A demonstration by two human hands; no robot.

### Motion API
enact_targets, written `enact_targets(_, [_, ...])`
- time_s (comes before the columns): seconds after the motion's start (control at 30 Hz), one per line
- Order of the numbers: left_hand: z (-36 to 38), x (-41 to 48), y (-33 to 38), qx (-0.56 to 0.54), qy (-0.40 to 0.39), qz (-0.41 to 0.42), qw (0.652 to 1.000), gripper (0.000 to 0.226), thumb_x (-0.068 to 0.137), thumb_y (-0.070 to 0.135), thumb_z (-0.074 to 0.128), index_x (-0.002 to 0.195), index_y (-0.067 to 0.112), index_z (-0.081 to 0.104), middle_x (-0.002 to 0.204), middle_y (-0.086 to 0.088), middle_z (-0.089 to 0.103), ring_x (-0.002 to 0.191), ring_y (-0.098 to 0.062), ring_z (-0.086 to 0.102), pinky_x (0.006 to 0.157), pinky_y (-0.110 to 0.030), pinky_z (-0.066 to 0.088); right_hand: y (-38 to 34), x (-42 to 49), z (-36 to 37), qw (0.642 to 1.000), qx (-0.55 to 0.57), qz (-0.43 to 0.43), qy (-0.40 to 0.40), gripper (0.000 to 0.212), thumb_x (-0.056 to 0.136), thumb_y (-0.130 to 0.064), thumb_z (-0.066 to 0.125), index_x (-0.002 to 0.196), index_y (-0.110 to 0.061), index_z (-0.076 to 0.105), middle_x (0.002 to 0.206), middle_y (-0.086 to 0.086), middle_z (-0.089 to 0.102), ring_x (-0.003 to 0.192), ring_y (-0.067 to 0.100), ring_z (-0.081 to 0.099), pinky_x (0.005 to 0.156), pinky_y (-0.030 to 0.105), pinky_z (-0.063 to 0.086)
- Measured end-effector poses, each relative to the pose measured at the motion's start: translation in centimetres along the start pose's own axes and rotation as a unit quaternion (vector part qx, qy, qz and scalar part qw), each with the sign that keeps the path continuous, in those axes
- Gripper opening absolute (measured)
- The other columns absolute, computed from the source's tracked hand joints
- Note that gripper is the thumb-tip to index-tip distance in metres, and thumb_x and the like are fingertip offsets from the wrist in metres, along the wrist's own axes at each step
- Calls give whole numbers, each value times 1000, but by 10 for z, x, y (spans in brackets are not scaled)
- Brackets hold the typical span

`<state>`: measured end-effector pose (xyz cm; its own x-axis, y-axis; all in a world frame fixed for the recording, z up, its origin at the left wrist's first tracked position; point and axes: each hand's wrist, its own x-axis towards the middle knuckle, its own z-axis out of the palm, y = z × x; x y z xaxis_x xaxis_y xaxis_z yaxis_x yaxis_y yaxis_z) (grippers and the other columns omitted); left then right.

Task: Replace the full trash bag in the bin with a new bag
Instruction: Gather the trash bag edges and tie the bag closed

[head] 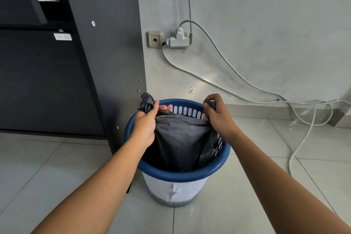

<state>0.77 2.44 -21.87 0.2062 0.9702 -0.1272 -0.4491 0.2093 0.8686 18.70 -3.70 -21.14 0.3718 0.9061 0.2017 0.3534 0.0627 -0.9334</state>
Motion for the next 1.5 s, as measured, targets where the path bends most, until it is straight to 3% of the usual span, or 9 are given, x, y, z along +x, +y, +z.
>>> enact_targets(0.13, [5,-1,-3,-31,36,-10,999,16,98,16,47,87,11,58,52,3,53,43,-10,58,67,-32,53,0,-9,4,995,-36,32,-85,62,75,-43,74,118,-19,36,95,-11,49,88,4,51,76,20,43])
enact_targets(0.23, [10,-2,1,-28,-11,-41,999,34,96,22,51,63,15,44,49,4,35,39,-10,38,63,-27,45,3,-6,7,975,-171,-30,-140,68,66,-34,83,113,-22,35,92,-16,46,86,6,50,73,10,38])
enact_targets(0.43, [8,-7,8,8,-117,-57,991,24,95,6,38,77,6,54,66,-5,56,59,-14,55,60,-23,49,3,0,9,990,-108,-37,-84,47,72,-10,78,106,-19,47,87,-7,55,75,-2,52,60,-1,38])
enact_targets(0.67, [-8,5,3,88,-151,-36,984,36,100,19,39,111,-8,61,111,-15,70,105,-22,67,96,-34,50,11,-2,-1,994,14,63,-86,41,78,0,70,111,-17,52,98,-5,57,91,13,55,77,18,45])
enact_targets(0.83, [12,-6,-8,-9,-135,-19,991,32,101,13,35,71,6,46,54,2,59,55,-12,63,82,-35,53,12,-3,6,975,-141,49,-165,33,79,-7,70,106,-16,51,97,-1,59,90,16,55,82,26,41])
enact_targets(0.97, [13,-1,-4,-25,-131,-65,989,23,97,15,27,77,13,37,63,0,37,51,-11,34,53,-24,35,4,-3,7,988,91,94,-83,37,81,7,60,110,-12,48,81,0,54,74,12,53,67,19,46])
enact_targets(1.1, [14,2,1,66,-145,-42,986,23,99,13,24,86,10,43,71,-3,38,59,-12,34,55,-24,32,-6,1,-1,895,416,152,-52,17,87,1,32,82,-7,46,72,4,45,60,13,43,58,21,41])
enact_targets(1.3, [20,0,-1,135,-97,28,986,23,99,7,40,83,8,56,70,-5,56,52,-12,54,52,-22,49,-7,4,11,939,327,102,-24,19,97,2,37,99,-12,50,87,18,60,69,19,66,83,35,54])
enact_targets(1.5, [21,-4,2,157,-119,42,980,20,98,11,45,84,12,60,66,-3,53,40,-5,44,56,-24,49,-6,2,19,956,289,57,9,22,97,2,39,106,-13,51,74,6,59,39,6,40,44,16,38])
